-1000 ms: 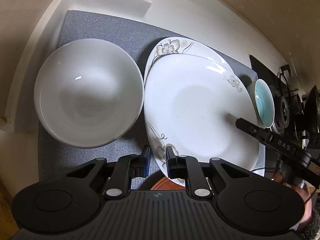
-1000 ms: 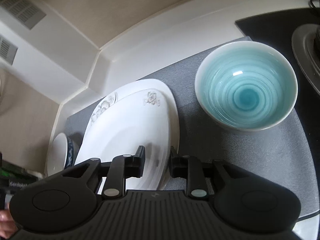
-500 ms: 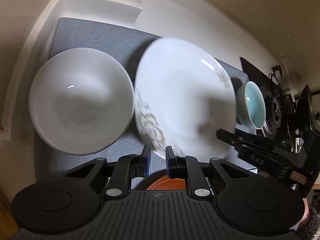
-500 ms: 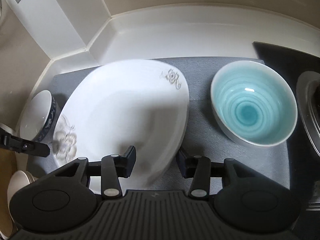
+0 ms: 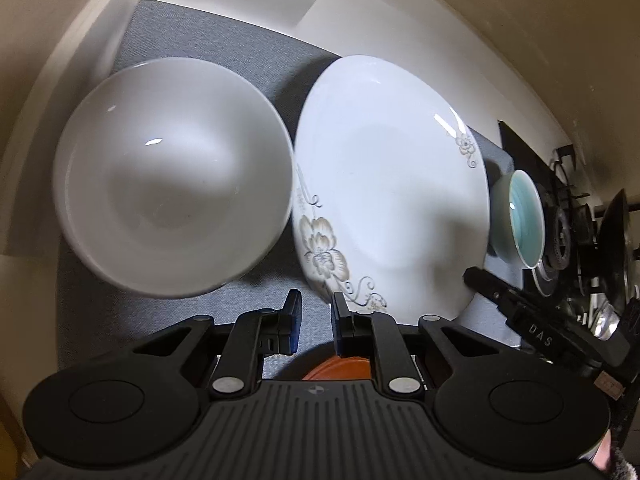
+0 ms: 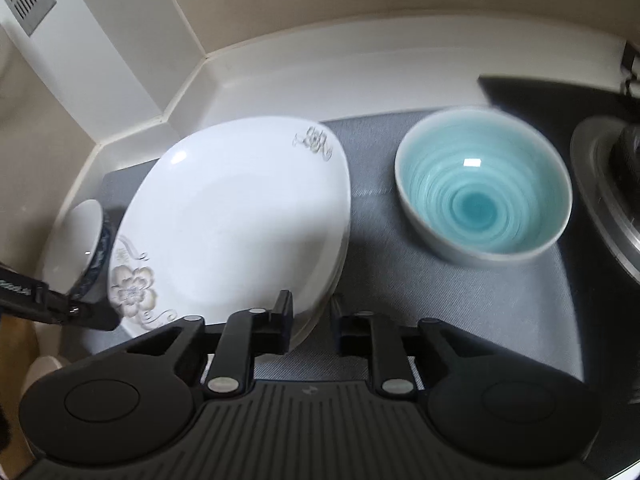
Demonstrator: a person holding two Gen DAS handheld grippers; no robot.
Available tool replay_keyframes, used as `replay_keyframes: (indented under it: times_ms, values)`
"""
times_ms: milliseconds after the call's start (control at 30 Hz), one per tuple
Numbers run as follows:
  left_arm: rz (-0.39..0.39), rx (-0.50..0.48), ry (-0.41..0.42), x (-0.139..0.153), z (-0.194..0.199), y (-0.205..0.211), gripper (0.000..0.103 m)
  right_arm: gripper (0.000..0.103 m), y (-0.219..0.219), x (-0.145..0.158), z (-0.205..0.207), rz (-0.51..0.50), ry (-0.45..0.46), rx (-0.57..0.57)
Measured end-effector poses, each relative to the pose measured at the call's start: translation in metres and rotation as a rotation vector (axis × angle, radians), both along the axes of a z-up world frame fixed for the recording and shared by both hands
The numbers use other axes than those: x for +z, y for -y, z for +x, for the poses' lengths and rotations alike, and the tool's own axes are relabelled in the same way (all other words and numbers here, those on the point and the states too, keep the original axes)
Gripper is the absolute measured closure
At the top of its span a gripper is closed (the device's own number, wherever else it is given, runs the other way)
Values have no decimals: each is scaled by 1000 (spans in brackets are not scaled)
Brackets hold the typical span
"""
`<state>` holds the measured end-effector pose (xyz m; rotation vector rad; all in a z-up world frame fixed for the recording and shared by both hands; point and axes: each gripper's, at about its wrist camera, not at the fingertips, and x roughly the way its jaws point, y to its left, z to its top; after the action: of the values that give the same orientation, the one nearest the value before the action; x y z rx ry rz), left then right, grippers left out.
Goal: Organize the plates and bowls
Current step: 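Move both grippers to the terracotta-brown plate's rim and close them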
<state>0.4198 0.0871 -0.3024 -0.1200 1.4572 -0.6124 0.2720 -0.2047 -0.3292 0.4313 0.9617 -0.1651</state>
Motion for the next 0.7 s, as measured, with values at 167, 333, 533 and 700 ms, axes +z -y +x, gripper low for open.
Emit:
replay_keyframes:
  times_ms: [167,333,533,700]
  values:
    - [-5,-20,47,17,-15,-1,86,83,0,9,-9,36,-14,-34]
    - [9,-51,70,27,-42,0,82,79,-26,14,-39,78,-25,75]
    - [51,-38,73,23,-61,5,58,61,-61,-10,-50,49,-92,180]
    - [95,-55,66,14,-68,11,48,78,-65,-18,-68,11,-112,199]
